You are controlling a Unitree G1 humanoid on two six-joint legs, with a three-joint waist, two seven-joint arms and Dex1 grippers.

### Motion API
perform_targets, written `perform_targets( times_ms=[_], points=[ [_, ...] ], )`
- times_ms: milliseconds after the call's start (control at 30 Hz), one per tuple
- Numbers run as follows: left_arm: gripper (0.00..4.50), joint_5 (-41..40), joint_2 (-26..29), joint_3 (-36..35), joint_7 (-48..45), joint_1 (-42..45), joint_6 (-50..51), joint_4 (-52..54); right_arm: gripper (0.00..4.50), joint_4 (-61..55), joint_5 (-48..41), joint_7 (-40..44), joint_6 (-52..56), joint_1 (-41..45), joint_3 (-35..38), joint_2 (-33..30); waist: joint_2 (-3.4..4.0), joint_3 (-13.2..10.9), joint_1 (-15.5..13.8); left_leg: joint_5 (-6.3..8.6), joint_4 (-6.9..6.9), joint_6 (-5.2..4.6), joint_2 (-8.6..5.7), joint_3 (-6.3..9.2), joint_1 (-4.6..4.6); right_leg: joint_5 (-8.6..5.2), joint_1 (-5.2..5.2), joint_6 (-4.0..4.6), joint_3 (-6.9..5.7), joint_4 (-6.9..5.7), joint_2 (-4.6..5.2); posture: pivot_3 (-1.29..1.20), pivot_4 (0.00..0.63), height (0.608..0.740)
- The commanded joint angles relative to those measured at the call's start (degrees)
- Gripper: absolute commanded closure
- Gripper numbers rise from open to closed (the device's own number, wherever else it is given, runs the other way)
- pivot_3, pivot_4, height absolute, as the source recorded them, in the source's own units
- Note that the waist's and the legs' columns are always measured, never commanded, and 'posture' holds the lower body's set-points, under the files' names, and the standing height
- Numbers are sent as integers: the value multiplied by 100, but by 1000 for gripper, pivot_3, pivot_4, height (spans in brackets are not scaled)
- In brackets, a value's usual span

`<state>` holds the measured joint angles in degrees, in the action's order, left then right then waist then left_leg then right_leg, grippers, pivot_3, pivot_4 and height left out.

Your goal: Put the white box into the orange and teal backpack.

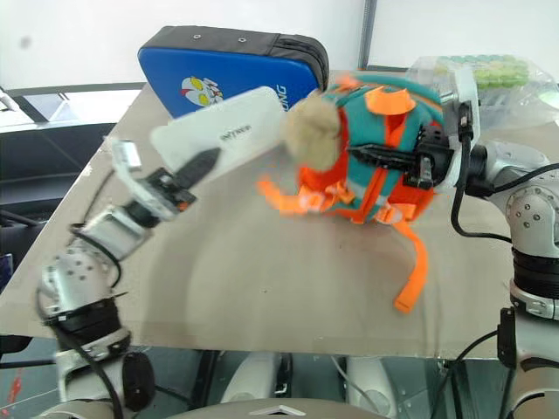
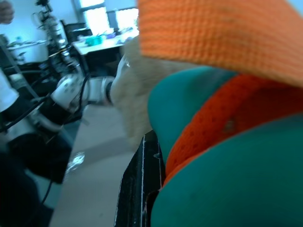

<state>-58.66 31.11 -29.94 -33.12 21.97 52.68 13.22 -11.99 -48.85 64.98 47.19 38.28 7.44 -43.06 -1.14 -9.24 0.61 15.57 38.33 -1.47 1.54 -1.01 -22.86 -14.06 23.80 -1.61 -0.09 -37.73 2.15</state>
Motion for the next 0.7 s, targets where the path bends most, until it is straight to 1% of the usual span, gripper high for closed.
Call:
perform_targets(
  times_ms=[33,167,267,333,400,467,533,700],
  points=[
    [3395,-370,484,-197,-600,-13,-171,530,4484,-13,229,222,-258,-95,-106,-148,-1,0,-36,0,1,0,-5,0,0,0,-1,0,-3,0,7,0,150,740],
    [3395,-655,1104,-227,-1072,-215,-61,895,4484,25,331,350,-313,-197,-224,-195,-13,-10,-45,0,5,0,-9,1,0,0,-5,0,-6,-1,11,0,150,740],
    [3395,-647,1395,-125,-1320,-375,-135,1039,4484,41,328,424,-305,-188,-240,-196,-11,-11,-29,-1,5,1,-9,-1,3,0,-4,-1,-5,-2,12,0,150,740],
    [3395,-423,1456,21,-1414,-387,-324,1072,4484,14,251,458,-247,-197,-224,-196,-12,-11,-28,-1,4,1,-6,4,4,0,-4,-1,-5,-4,9,0,150,740],
    [3395,-362,1426,189,-1416,-310,-424,1086,4484,-32,232,476,-239,-227,-206,-210,-10,-13,-35,-1,4,1,-5,8,5,0,-4,0,-7,-7,6,0,150,740],
    [3395,-85,1453,478,-1561,-320,-656,1155,4484,-89,174,449,-207,-249,-154,-194,-10,-13,-35,-1,4,1,-5,8,5,0,-4,0,-7,-8,5,0,150,740],
    [3395,-103,1428,668,-1610,-269,-685,1195,4484,-113,122,340,-168,-238,-91,-153,-10,-13,-42,-1,4,1,-6,5,5,0,-5,0,-8,-7,5,0,150,740],
    [3395,189,1551,1193,-2023,-172,-905,1154,4484,-238,8,108,-79,-227,-40,-103,-10,-13,-48,0,4,1,-6,2,4,0,-5,0,-9,-4,5,0,150,740]
  ],
)
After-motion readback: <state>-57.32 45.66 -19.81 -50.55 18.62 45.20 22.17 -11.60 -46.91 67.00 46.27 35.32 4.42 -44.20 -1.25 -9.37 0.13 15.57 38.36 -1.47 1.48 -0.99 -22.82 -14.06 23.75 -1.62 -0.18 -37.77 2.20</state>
